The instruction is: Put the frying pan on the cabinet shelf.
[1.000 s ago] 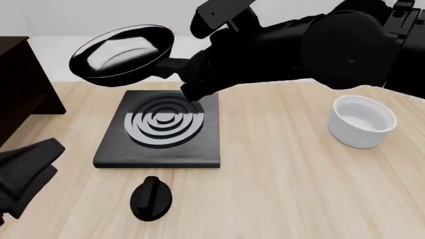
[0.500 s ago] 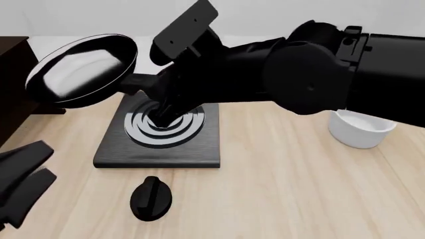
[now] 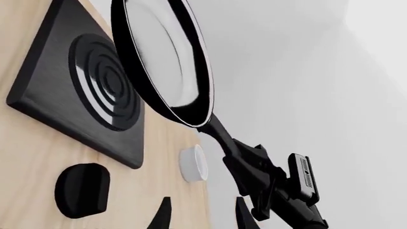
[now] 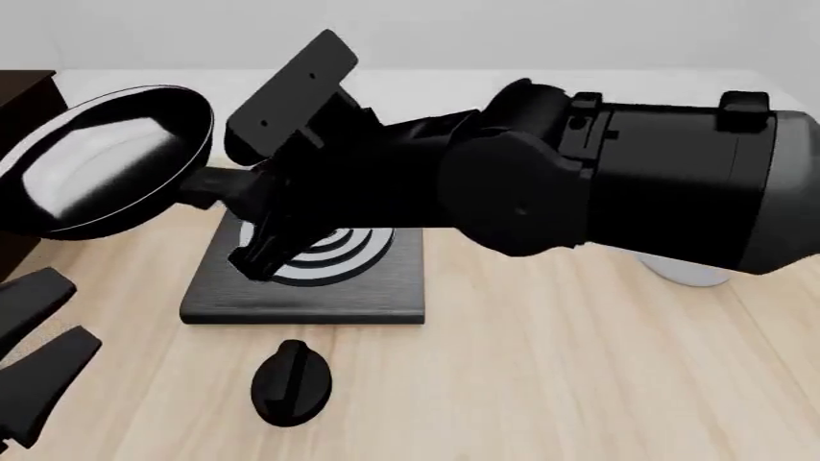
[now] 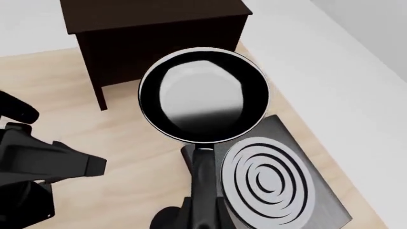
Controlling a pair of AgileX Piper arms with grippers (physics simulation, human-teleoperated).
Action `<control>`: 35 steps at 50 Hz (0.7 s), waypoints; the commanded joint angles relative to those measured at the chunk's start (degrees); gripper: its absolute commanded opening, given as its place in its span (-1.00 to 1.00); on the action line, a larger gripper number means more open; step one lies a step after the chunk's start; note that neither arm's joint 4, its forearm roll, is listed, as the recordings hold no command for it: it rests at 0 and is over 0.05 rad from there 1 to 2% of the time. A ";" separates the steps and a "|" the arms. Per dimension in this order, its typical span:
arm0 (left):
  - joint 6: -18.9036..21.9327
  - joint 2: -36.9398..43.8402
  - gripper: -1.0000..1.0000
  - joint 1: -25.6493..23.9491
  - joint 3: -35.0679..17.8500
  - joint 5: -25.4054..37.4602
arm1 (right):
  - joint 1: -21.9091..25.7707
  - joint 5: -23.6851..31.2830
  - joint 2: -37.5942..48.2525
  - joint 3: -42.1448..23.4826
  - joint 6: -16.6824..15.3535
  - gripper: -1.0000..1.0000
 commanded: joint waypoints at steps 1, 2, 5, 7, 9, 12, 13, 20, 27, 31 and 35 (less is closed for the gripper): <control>-2.20 -1.09 1.00 0.14 0.30 -0.33 | 1.15 -2.38 1.05 -1.68 0.79 -1.00; -2.18 -1.06 1.00 0.09 0.23 -0.32 | 1.19 -2.75 1.06 -1.53 0.85 -1.00; -2.65 -1.15 1.00 -0.09 0.30 -0.44 | 1.56 -3.13 1.58 -1.49 0.91 -1.00; -2.61 -1.14 1.00 -0.16 0.27 -0.45 | 1.83 -3.42 1.97 -1.58 0.75 -1.00; -2.67 -1.16 1.00 -0.12 0.37 -0.53 | 2.04 -3.77 2.28 -1.57 0.43 -1.00; -2.82 -1.17 1.00 -0.11 0.42 -0.60 | 2.87 -3.94 2.96 -1.89 0.14 -1.00; -2.93 -1.19 1.00 -0.02 0.40 -0.63 | 3.07 -4.11 3.29 -1.92 -0.15 -1.00; -3.25 -1.20 1.00 0.12 0.74 -0.82 | 4.00 -4.09 3.78 -2.46 -0.49 -1.00; -4.19 -1.30 1.00 0.72 0.82 -1.05 | 5.61 -4.31 3.93 -2.84 1.58 -1.00; -4.97 -1.49 1.00 1.01 0.87 -1.13 | 5.99 -4.64 4.50 -2.68 0.92 -1.00; -5.10 -1.86 1.00 0.80 0.09 -0.38 | 6.17 -5.07 4.56 -2.40 -0.01 -1.00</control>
